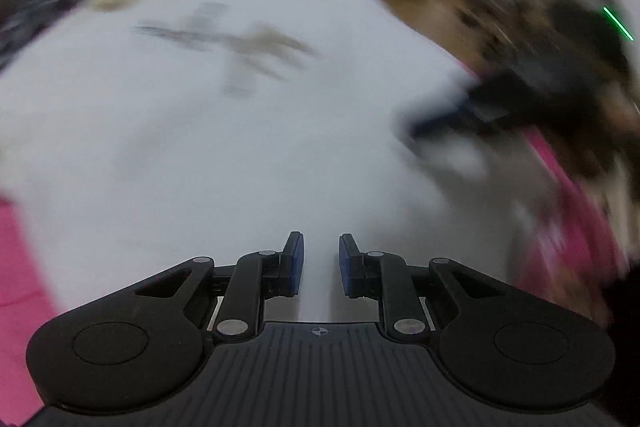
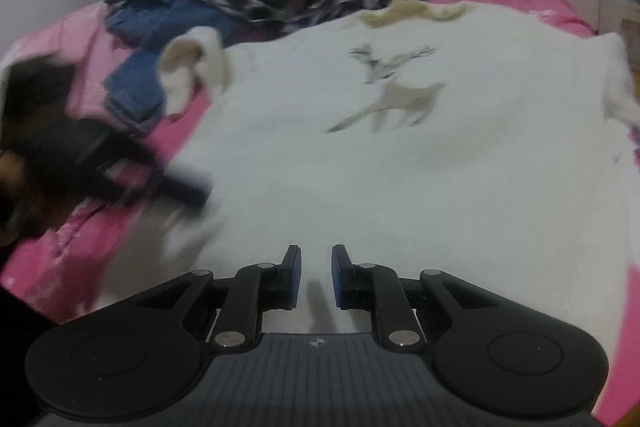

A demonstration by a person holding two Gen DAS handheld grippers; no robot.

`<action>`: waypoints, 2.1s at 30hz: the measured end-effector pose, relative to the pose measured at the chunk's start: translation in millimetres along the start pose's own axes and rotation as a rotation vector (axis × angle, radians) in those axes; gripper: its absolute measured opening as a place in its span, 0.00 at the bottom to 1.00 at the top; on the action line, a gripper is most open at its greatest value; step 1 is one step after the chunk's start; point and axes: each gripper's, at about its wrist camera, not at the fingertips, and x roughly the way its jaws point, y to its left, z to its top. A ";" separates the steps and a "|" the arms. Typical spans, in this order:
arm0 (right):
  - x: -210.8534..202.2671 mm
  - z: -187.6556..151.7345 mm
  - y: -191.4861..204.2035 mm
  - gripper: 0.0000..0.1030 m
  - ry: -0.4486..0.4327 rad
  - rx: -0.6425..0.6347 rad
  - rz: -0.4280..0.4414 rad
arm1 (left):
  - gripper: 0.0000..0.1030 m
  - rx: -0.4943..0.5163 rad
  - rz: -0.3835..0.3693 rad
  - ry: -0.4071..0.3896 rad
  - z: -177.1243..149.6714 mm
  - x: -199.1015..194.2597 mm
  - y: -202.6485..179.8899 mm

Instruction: Fold clothes

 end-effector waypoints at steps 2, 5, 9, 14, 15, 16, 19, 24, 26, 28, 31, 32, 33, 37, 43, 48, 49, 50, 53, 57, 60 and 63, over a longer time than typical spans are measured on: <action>0.4 -3.1 -27.9 0.14 -0.007 0.028 -0.082 | 0.18 0.062 -0.007 0.025 -7.7 10.7 -14.8; -21.9 -6.9 -75.6 0.07 -0.072 0.136 -0.216 | 0.19 0.121 0.012 0.029 -19.0 15.0 -26.5; -52.8 -8.3 -102.0 0.08 -0.126 0.237 -0.305 | 0.19 0.086 -0.002 0.026 -17.3 6.4 -23.6; -44.8 -17.3 -56.2 0.08 -0.038 0.074 -0.108 | 0.19 0.109 -0.043 0.007 -14.6 5.4 -31.9; -42.1 -22.8 -51.3 0.08 -0.005 0.042 -0.118 | 0.19 0.115 -0.054 0.011 -14.8 6.3 -34.0; -43.0 -30.1 -54.4 0.07 0.021 0.030 -0.158 | 0.19 0.123 -0.054 0.012 -15.2 6.3 -36.1; -74.1 -43.0 -92.3 0.03 -0.010 0.202 -0.231 | 0.19 0.151 -0.053 0.014 -18.7 4.4 -40.7; -100.4 -27.6 -96.5 0.10 -0.075 0.252 -0.176 | 0.19 0.141 -0.116 0.036 -25.6 6.8 -42.6; -83.2 -8.8 -85.9 0.13 -0.116 0.211 -0.091 | 0.23 0.120 -0.124 0.040 -27.9 12.4 -41.5; -56.1 12.2 -75.2 0.13 -0.136 0.156 -0.016 | 0.24 0.095 -0.136 0.037 -29.4 16.5 -38.7; -3.8 45.1 -66.4 0.13 -0.110 0.059 0.100 | 0.24 0.016 -0.162 0.041 -29.3 18.5 -30.6; 11.8 52.8 -67.4 0.13 -0.090 0.039 0.105 | 0.24 -0.012 -0.168 0.041 -29.7 17.9 -28.2; 26.9 59.8 -69.1 0.13 -0.069 0.021 0.105 | 0.24 -0.038 -0.173 0.041 -30.3 17.4 -25.8; 61.9 91.2 -120.9 0.08 -0.100 0.103 -0.063 | 0.24 -0.071 -0.168 0.034 -34.1 16.4 -24.6; 45.4 114.1 -125.8 0.12 -0.195 0.144 -0.012 | 0.24 -0.093 -0.167 0.027 -35.2 15.8 -23.9; 74.0 108.2 -47.8 0.13 -0.005 -0.158 0.273 | 0.24 -0.132 -0.183 0.011 -39.3 16.5 -18.7; 88.6 110.3 -38.9 0.13 0.018 -0.209 0.250 | 0.24 -0.135 -0.185 0.006 -40.2 16.4 -18.2; 103.2 112.4 -29.9 0.12 0.040 -0.260 0.227 | 0.24 -0.133 -0.184 0.002 -40.7 15.9 -18.3; 133.0 134.1 -33.7 0.02 0.019 -0.257 0.160 | 0.25 -0.121 -0.180 -0.004 -41.2 15.5 -19.9; 129.2 165.0 -34.8 0.08 -0.072 -0.219 0.080 | 0.25 -0.105 -0.177 -0.007 -40.5 17.1 -22.9; 129.1 159.8 -3.1 0.09 0.008 -0.314 0.343 | 0.25 -0.120 -0.192 -0.012 -41.5 17.8 -19.8; 154.8 144.3 37.0 0.09 0.108 -0.462 0.461 | 0.25 -0.124 -0.211 -0.012 -41.6 19.4 -16.9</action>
